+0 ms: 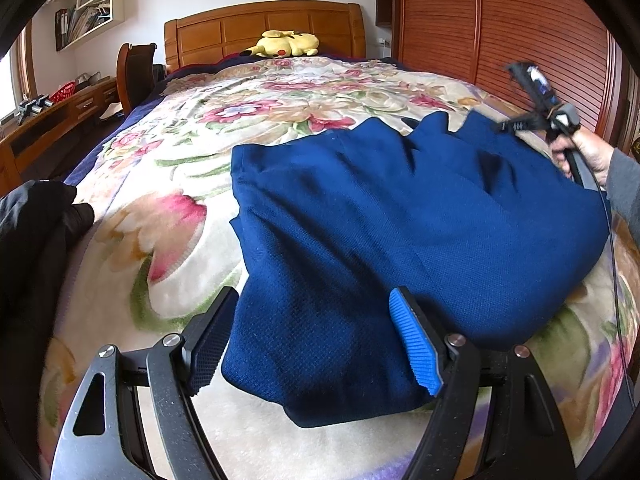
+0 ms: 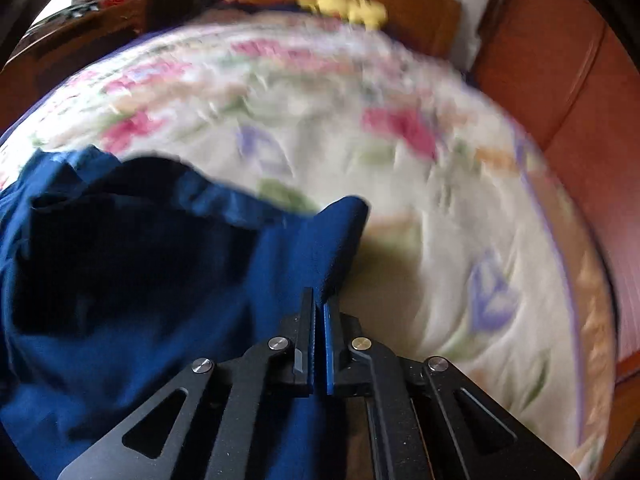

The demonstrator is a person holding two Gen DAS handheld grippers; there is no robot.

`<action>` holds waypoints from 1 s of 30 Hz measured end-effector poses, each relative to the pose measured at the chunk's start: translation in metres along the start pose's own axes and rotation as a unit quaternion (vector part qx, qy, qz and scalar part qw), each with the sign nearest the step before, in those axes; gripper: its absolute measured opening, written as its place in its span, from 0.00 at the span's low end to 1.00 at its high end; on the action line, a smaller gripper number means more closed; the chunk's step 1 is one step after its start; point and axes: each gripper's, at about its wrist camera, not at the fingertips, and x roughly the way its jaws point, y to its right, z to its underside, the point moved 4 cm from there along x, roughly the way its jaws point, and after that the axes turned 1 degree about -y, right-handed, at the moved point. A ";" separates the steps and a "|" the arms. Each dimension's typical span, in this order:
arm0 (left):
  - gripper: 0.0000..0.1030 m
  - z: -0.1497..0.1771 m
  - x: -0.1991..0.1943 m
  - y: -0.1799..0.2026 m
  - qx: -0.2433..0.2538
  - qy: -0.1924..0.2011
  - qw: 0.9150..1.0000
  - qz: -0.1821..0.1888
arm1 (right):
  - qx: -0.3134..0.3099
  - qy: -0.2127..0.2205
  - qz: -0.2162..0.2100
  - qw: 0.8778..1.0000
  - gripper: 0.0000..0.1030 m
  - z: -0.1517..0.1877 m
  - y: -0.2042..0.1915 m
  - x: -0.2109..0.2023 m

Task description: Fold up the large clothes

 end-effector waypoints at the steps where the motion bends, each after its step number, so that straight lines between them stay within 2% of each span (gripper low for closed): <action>1: 0.76 0.000 0.000 0.000 -0.001 -0.001 1.000 0.001 | 0.015 0.019 0.011 1.000 0.02 -0.003 0.009 -0.008; 3: 0.76 0.000 0.000 -0.001 -0.004 -0.001 1.000 0.003 | 0.058 0.019 0.055 0.997 0.02 -0.004 0.036 -0.013; 5: 0.76 0.000 0.001 -0.002 -0.005 -0.003 1.000 0.004 | 0.101 -0.023 0.092 0.990 0.02 0.006 0.065 -0.002; 7: 0.76 0.000 0.001 -0.002 -0.004 -0.004 1.000 0.004 | 0.102 -0.067 0.104 0.987 0.02 0.020 0.074 0.013; 9: 0.76 0.001 0.001 -0.002 -0.004 -0.005 1.000 0.004 | 0.089 -0.067 0.132 0.985 0.02 0.026 0.078 0.013; 10: 0.76 0.000 0.002 -0.002 -0.004 -0.005 1.000 0.004 | 0.091 -0.059 0.127 0.986 0.07 0.027 0.080 0.009; 11: 0.76 0.000 0.002 -0.003 -0.004 -0.005 1.000 0.005 | 0.095 -0.056 0.123 0.986 0.20 0.027 0.082 0.008; 12: 0.76 0.000 0.002 -0.003 -0.004 -0.005 1.000 0.004 | 0.097 -0.051 0.116 0.987 0.29 0.028 0.083 0.003; 13: 0.76 0.000 0.002 -0.003 -0.004 -0.005 1.000 0.004 | 0.093 -0.042 0.108 0.989 0.44 0.028 0.079 -0.004; 14: 0.76 0.000 0.001 -0.003 -0.003 -0.004 1.000 0.004 | 0.083 -0.028 0.100 0.991 0.49 0.029 0.074 -0.014; 20: 0.76 0.001 -0.001 -0.003 -0.004 -0.001 1.000 0.005 | 0.026 0.027 0.046 0.998 0.52 0.055 0.020 -0.075; 25: 0.76 0.001 -0.001 -0.002 -0.004 0.000 1.000 0.004 | 0.006 0.059 0.003 0.998 0.52 0.080 -0.003 -0.131; 30: 0.76 0.002 -0.001 -0.002 -0.005 0.001 1.000 0.005 | 0.004 0.085 -0.038 0.996 0.61 0.100 -0.018 -0.163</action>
